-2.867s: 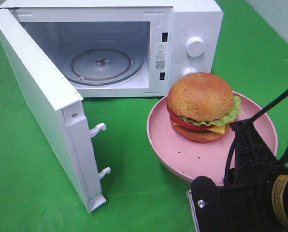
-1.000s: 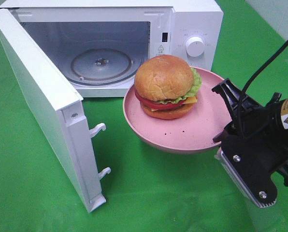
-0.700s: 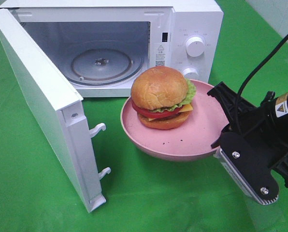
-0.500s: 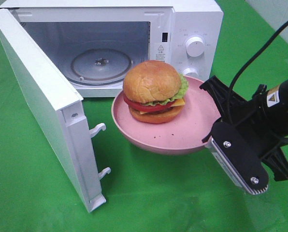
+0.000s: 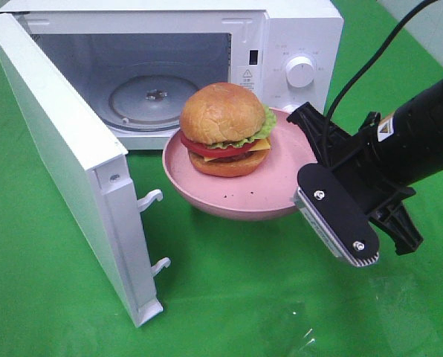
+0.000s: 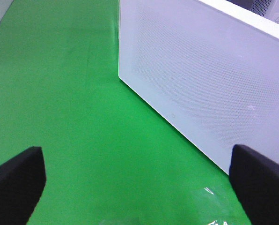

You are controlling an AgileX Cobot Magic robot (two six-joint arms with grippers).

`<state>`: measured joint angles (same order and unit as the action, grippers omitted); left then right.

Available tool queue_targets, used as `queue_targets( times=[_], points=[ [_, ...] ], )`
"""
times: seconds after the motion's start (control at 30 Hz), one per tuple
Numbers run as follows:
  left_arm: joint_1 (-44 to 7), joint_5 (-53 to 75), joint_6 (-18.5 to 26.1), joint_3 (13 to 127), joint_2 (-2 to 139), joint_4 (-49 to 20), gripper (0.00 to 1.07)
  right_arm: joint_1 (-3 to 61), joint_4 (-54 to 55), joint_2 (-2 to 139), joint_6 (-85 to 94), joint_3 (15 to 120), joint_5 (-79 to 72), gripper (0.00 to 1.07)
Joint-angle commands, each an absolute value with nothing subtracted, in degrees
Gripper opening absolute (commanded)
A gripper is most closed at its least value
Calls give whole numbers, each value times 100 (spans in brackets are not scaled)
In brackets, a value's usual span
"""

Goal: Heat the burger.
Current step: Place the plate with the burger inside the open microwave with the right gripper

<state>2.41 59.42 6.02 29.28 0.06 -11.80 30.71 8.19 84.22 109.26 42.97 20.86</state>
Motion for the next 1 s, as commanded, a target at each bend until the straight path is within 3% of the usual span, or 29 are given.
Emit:
queue_targets(
  times=[0.03, 1.0],
  points=[
    [201, 5901, 596, 2928, -6, -1197, 100, 3123, 917, 8463, 10972, 4521, 1988, 0],
    [201, 5901, 596, 2928, -6, -1197, 100, 3535, 722, 9717, 10193, 5970, 2235, 0]
  ],
)
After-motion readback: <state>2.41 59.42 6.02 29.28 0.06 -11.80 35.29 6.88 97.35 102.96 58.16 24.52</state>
